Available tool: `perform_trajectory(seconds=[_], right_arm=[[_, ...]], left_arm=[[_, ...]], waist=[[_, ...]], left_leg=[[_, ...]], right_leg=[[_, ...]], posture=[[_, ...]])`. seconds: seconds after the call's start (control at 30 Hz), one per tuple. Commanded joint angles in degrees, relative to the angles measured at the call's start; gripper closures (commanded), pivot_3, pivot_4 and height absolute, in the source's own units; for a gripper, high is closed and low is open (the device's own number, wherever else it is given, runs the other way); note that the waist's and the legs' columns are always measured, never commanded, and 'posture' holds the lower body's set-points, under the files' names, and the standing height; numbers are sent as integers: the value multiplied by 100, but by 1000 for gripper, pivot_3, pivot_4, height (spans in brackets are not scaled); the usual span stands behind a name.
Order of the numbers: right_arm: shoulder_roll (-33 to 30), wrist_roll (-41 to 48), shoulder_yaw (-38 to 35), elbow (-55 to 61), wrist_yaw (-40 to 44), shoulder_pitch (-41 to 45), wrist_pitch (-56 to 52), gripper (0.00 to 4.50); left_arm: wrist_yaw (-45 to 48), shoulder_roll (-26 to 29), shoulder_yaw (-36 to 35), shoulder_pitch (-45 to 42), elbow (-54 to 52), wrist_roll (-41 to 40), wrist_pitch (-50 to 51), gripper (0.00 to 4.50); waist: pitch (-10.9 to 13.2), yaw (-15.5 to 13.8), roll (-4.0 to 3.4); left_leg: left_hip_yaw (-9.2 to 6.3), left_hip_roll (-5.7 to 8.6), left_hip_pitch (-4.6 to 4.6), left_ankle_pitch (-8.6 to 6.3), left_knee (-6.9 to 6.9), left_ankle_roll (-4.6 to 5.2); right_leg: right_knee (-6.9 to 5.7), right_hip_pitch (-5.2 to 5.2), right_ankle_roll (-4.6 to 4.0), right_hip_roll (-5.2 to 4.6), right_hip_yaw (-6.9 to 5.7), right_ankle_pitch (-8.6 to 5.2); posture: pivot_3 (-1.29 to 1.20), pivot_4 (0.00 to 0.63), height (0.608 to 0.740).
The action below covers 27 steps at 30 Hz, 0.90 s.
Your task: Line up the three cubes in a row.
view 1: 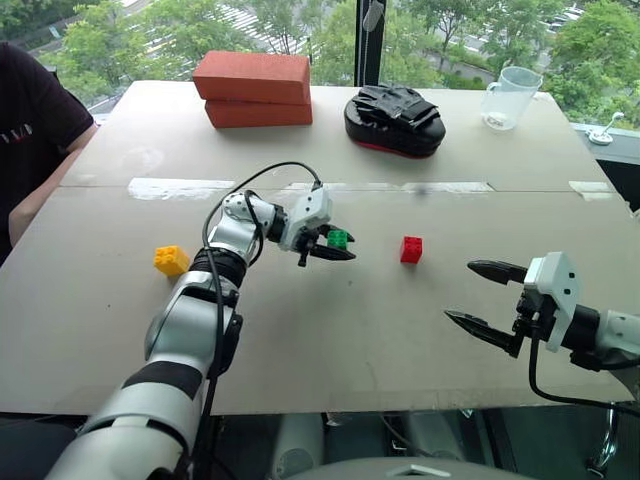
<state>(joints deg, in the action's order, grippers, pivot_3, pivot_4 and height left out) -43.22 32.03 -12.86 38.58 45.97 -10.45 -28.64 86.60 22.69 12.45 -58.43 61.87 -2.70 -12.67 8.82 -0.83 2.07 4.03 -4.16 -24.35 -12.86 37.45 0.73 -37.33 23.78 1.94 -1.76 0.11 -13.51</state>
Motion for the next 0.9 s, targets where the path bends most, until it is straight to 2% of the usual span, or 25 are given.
perform_trajectory(seconds=[0.03,0.5,0.57,0.67,0.73,0.9], right_arm=[[-57,106,-358,271,-41,-119,32,0],[-76,206,-553,483,-128,-345,-25,0],[-76,210,-572,495,-131,-370,-28,0],[-66,215,-599,492,-154,-388,-33,0],[-56,236,-628,468,-174,-382,-46,0],[-65,246,-596,452,-196,-328,-54,0]], left_arm=[[-85,-80,-4,-219,110,186,-122,3152],[-396,-300,-83,-362,318,517,-117,3152],[-356,-327,-135,-357,315,470,-95,2095],[-367,-330,-214,-353,296,411,-70,984],[-321,-272,-260,-344,241,370,-85,39],[-127,92,-517,-206,-188,135,72,39]], waist=[[0,3,0],[0,2,0],[0,4,0],[0,5,0],[0,6,0],[0,14,0]], left_leg=[[0,0,-1,0,0,0],[-9,1,-7,0,4,0],[-10,1,-8,0,5,0],[-11,1,-6,0,5,0],[-12,1,-6,0,6,0],[-13,0,-6,0,7,0]], right_leg=[[1,1,0,0,0,0],[0,1,1,0,-9,0],[0,1,1,0,-9,0],[-3,1,0,1,-10,1],[-6,1,0,1,-10,1],[-7,2,0,1,-10,1]], posture=[[0,150,740],[0,150,740],[0,150,740],[0,150,740],[0,150,740],[0,150,740]])
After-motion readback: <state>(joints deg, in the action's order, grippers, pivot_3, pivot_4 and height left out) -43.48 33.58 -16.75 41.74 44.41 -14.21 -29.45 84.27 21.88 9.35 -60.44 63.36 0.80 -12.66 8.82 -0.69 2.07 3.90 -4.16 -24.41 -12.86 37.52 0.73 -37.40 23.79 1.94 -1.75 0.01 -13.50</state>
